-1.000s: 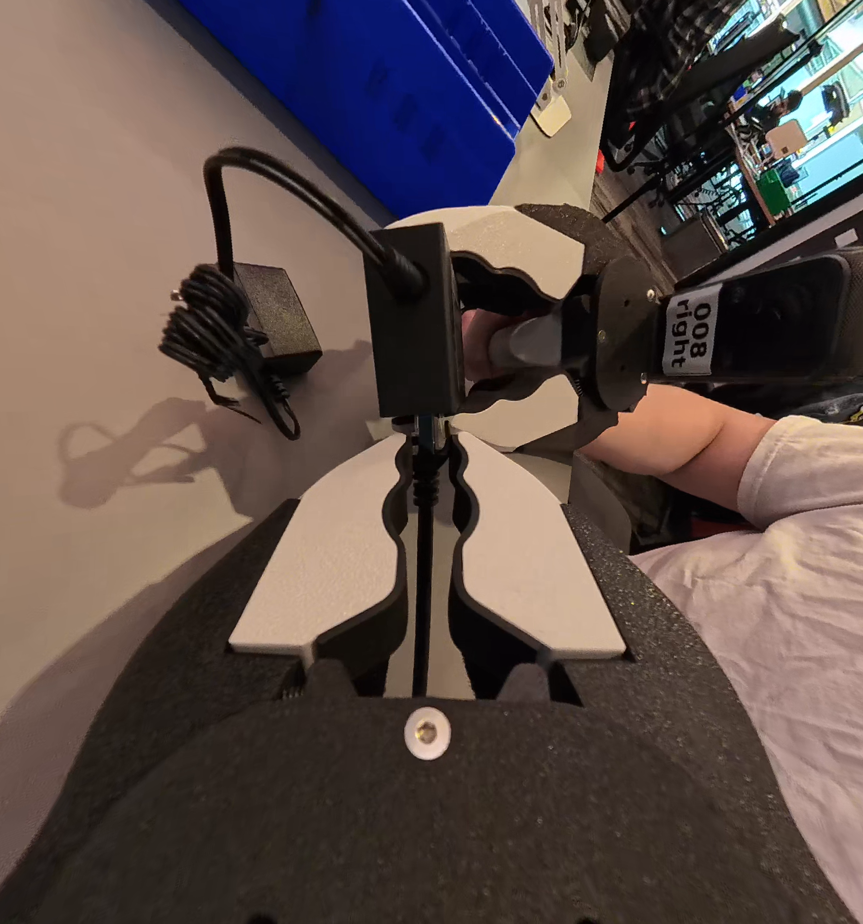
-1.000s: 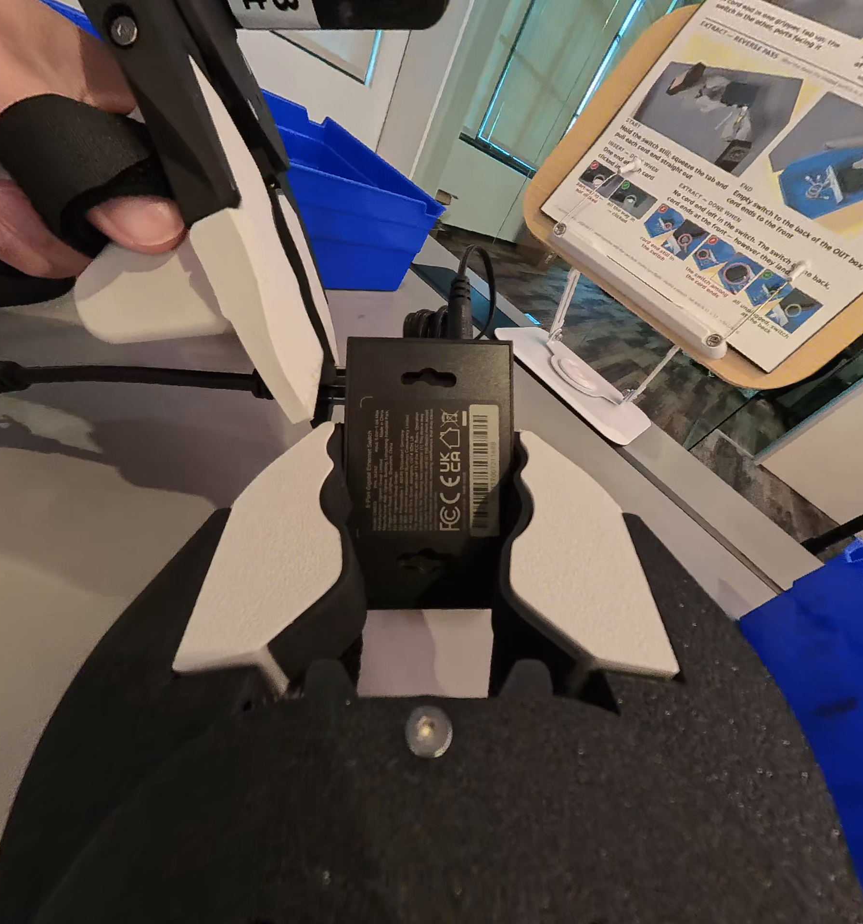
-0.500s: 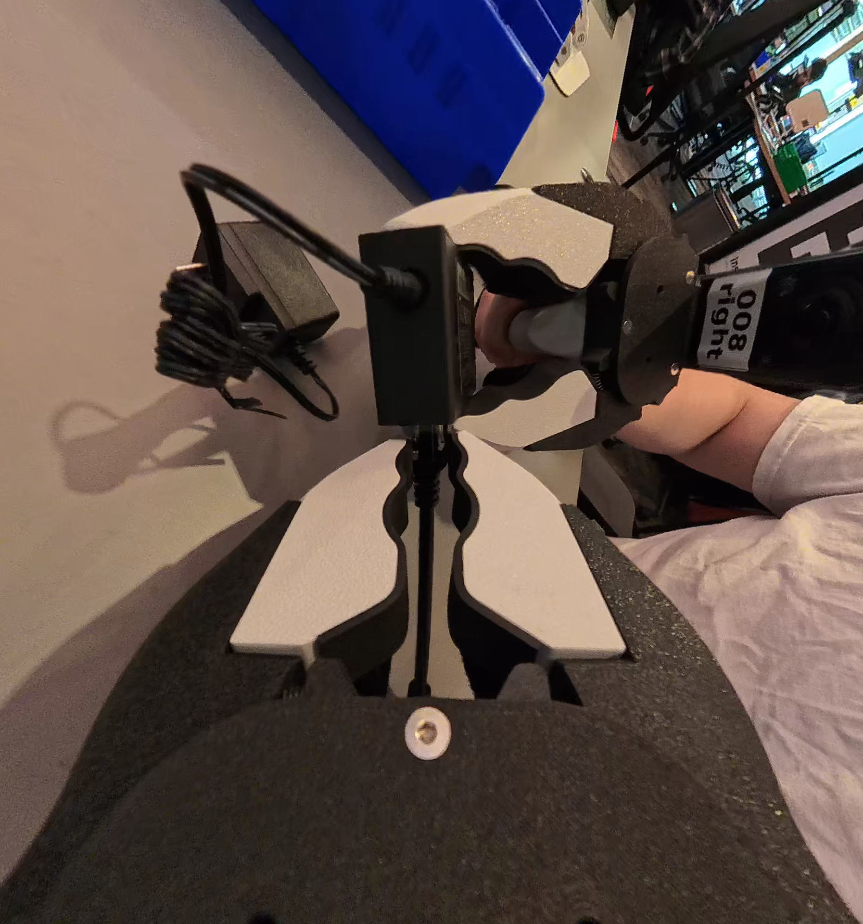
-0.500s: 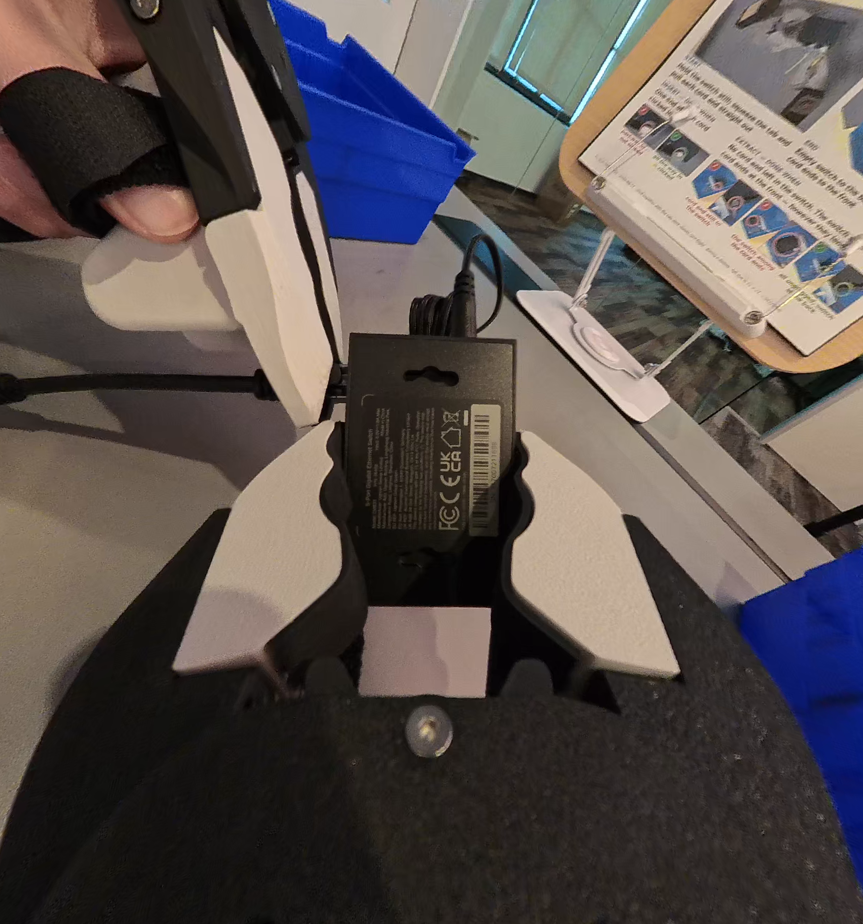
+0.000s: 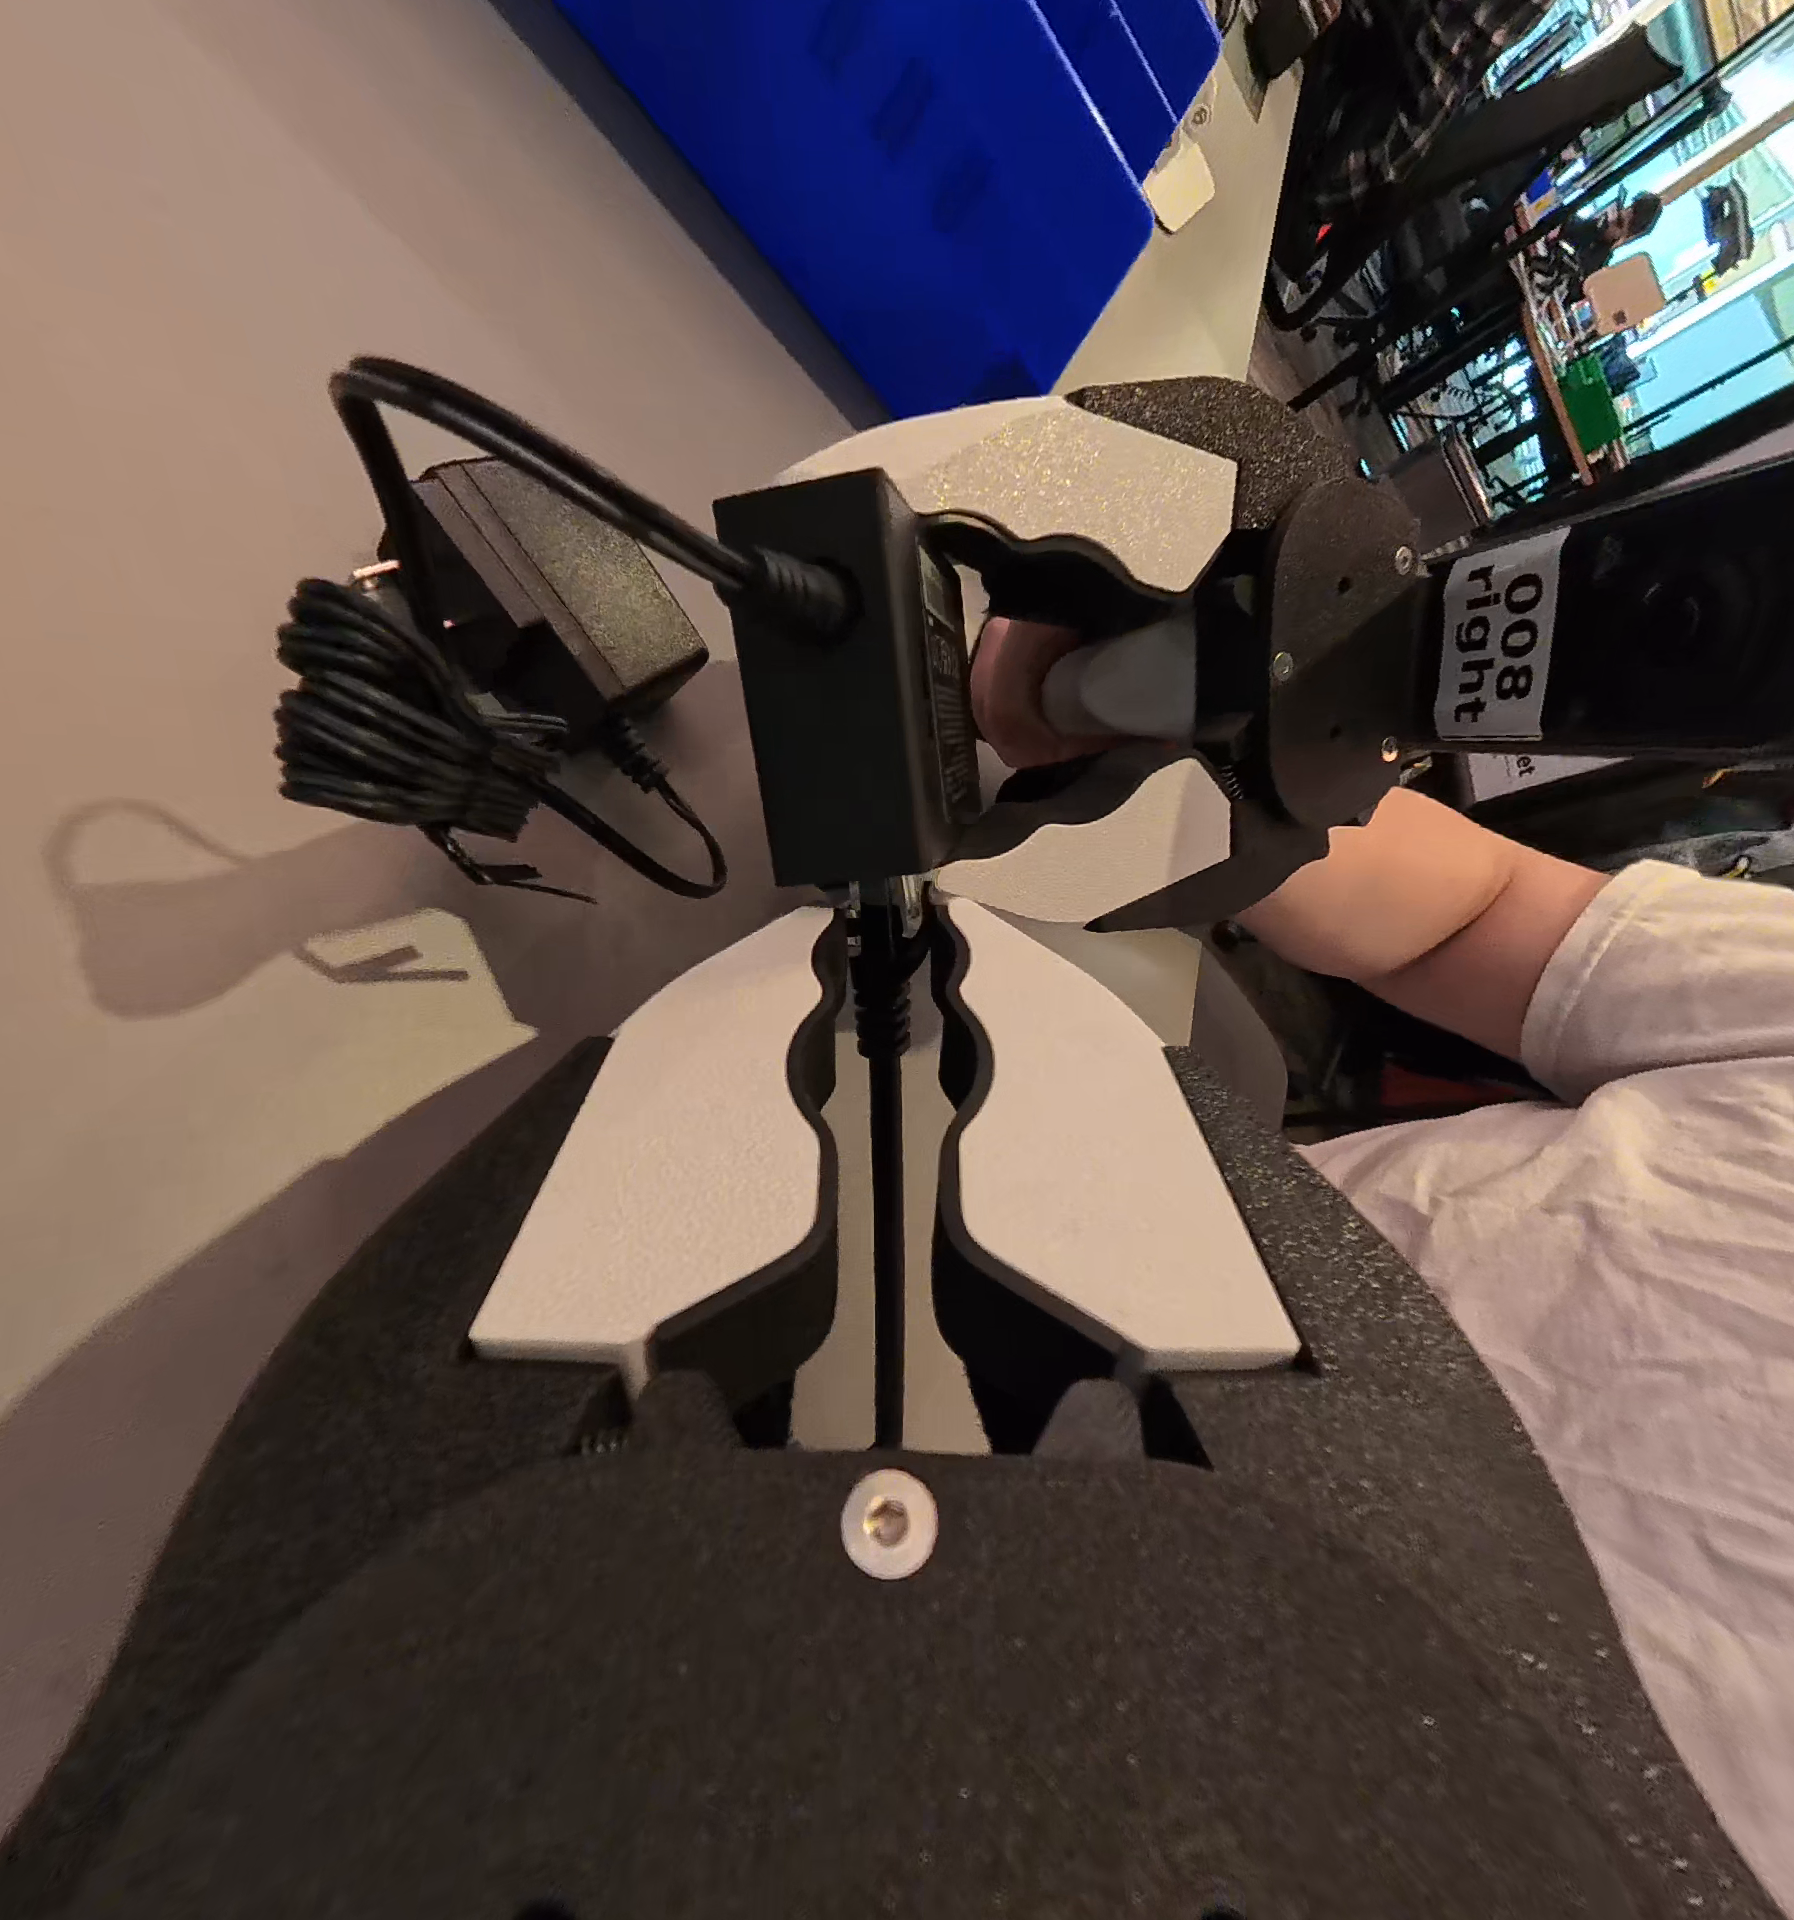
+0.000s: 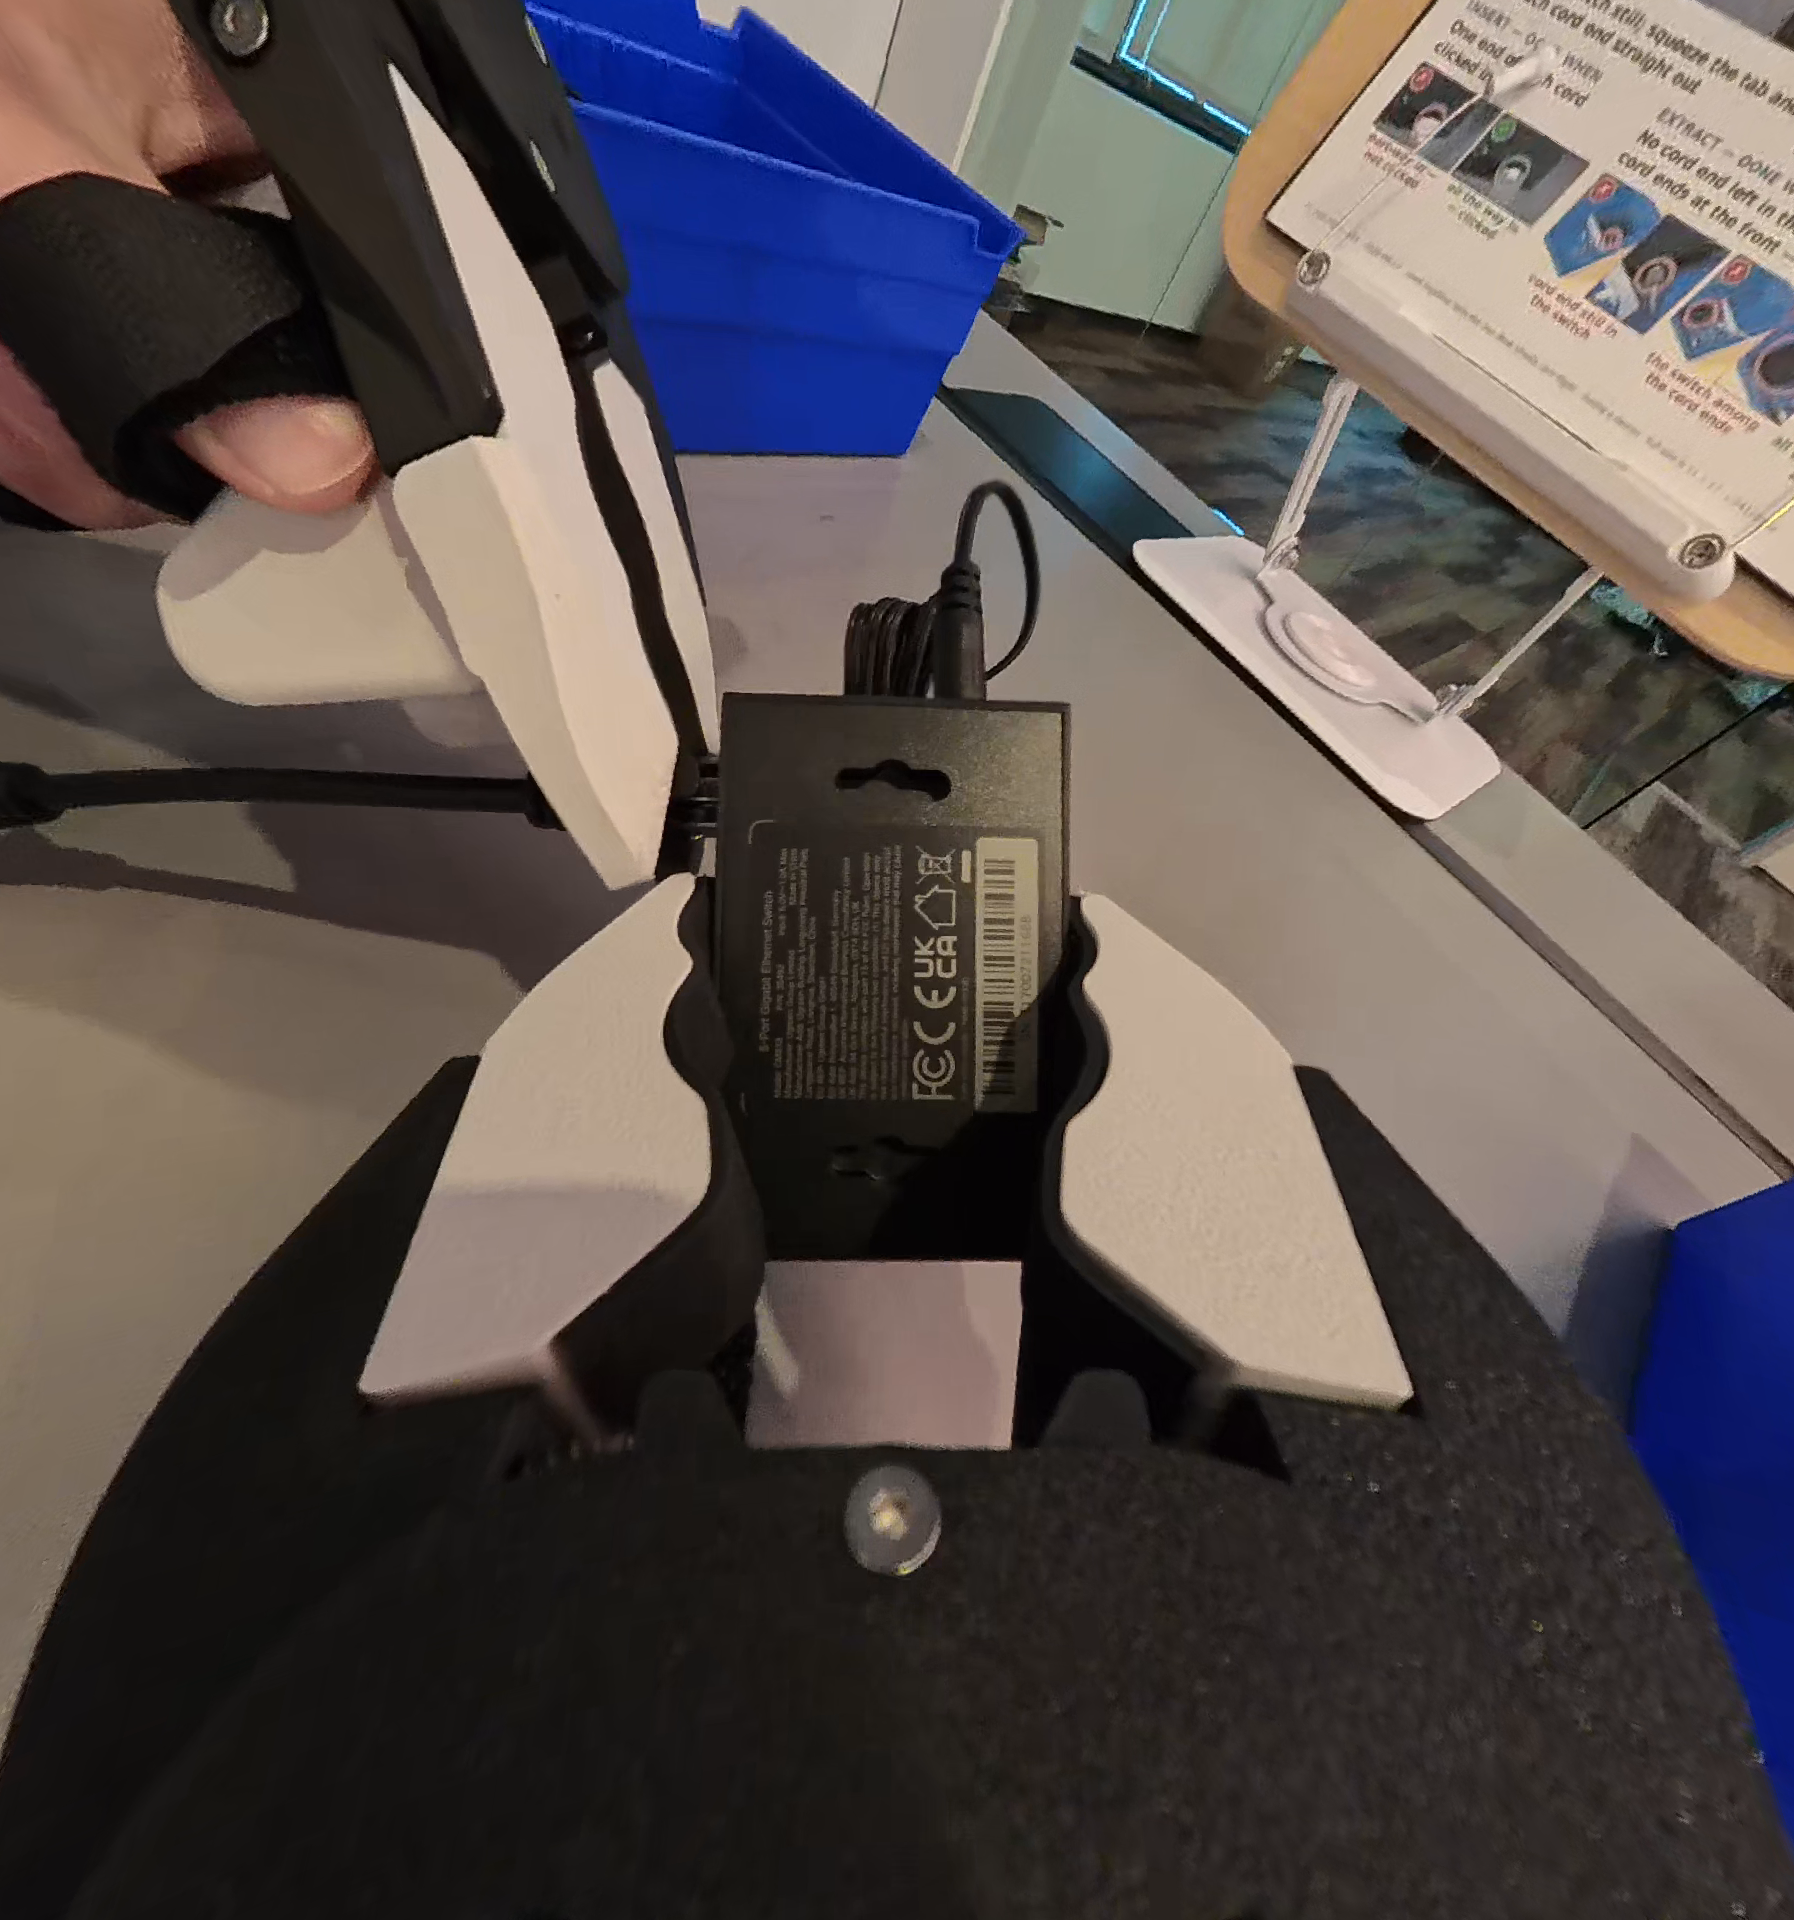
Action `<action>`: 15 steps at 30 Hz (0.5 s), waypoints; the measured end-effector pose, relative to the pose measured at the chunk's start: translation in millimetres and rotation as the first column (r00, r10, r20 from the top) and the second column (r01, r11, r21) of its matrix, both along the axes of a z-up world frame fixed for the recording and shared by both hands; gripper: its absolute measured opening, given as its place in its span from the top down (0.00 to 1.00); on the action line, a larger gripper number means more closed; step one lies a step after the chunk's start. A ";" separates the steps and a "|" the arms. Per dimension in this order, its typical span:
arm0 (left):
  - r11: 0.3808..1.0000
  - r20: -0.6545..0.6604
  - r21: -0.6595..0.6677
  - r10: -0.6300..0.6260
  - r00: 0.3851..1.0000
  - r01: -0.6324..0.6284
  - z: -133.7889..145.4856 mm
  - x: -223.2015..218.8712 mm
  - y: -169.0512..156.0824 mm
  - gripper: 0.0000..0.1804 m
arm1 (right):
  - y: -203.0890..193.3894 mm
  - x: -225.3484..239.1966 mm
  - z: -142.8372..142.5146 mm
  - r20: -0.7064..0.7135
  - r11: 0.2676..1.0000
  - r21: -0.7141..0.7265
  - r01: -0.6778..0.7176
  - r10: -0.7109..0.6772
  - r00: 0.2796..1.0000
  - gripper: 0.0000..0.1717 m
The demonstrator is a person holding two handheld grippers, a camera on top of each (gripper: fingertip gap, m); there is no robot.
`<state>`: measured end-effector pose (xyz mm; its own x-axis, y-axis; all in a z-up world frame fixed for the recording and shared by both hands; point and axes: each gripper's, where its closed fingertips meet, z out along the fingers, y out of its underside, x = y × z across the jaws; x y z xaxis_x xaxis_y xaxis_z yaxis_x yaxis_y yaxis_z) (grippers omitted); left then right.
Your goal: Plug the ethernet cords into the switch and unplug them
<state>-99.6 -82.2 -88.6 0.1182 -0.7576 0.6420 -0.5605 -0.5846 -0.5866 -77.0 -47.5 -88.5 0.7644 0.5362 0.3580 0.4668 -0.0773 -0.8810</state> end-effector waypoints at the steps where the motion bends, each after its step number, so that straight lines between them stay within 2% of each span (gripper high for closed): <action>1: 1.000 0.000 0.009 -0.003 1.000 0.003 -0.3 0.1 -0.8 0.92 | -0.7 0.4 -0.1 -0.002 1.000 -0.001 0.002 -0.002 1.000 0.65; 8: 0.997 -0.062 0.073 -0.024 0.998 0.029 -8.4 -3.6 -5.8 0.86 | -0.1 0.1 3.2 0.006 0.999 0.025 0.021 -0.021 1.000 0.65; 10: 0.996 -0.041 0.083 -0.023 0.999 0.027 -6.0 -3.2 -5.5 0.91 | -0.7 -1.2 2.7 -0.003 1.000 0.017 0.009 -0.009 1.000 0.65; 15: 0.998 -0.035 0.053 -0.028 0.999 0.030 -4.4 -5.8 -4.6 0.92 | -0.8 0.3 5.7 0.020 0.998 0.057 0.023 -0.024 1.000 0.65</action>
